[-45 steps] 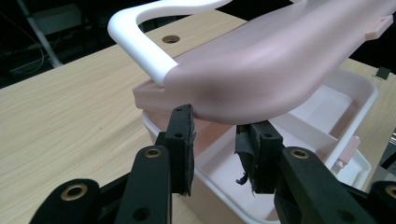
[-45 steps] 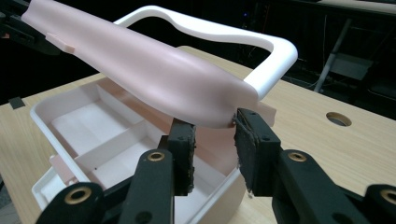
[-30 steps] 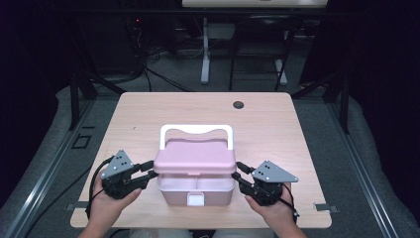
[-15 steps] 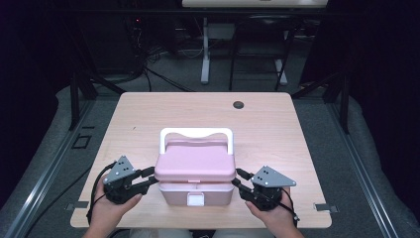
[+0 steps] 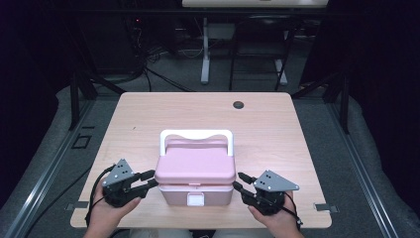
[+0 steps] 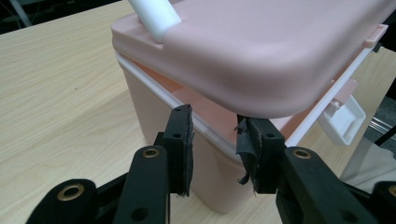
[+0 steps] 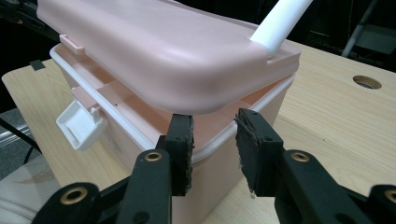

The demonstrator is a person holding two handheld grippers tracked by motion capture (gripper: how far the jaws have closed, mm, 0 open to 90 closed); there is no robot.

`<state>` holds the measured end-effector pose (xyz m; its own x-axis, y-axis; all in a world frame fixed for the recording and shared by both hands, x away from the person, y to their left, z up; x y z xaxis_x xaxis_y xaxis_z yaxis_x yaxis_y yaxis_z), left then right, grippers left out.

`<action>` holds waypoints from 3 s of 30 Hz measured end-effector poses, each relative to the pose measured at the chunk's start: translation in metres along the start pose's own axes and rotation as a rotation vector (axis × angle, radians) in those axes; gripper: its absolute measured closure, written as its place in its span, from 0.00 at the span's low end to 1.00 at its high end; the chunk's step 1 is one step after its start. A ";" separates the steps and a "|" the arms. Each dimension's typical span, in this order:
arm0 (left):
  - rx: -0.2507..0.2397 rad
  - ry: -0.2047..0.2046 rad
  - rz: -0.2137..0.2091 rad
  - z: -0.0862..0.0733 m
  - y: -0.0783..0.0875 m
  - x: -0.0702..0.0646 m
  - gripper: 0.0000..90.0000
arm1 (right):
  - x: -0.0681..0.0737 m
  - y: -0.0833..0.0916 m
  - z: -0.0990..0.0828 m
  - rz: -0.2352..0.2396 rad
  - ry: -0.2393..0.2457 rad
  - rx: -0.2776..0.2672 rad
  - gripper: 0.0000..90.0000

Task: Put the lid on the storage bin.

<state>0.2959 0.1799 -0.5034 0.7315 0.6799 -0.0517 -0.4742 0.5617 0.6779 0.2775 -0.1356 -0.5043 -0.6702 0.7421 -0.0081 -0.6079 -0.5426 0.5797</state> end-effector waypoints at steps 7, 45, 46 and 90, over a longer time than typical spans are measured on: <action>0.001 0.000 0.000 -0.002 0.003 -0.001 0.73 | 0.002 0.003 -0.001 0.007 0.001 0.000 0.73; 0.061 0.040 -0.042 -0.021 0.006 0.005 0.49 | -0.003 0.008 -0.011 0.067 -0.029 0.037 0.58; 0.057 0.039 -0.041 -0.020 0.006 0.005 0.49 | -0.003 0.007 -0.011 0.068 -0.029 0.038 0.58; -0.019 0.206 0.118 -0.004 -0.007 0.082 0.49 | -0.069 -0.020 0.013 -0.091 -0.194 -0.001 0.53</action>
<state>0.3571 0.2336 -0.5152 0.5561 0.8220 -0.1228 -0.5610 0.4802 0.6743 0.3410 -0.1713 -0.5048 -0.5182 0.8497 0.0971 -0.6625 -0.4706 0.5828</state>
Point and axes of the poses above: each handheld gripper's, and its own axes: y roughly backward along the jaws, z roughly out of its top, x roughly to its left, the point moved 6 cm from there along -y, roughly forward along the jaws, and after that the axes turned 12 degrees about x, right-handed, at the moved point
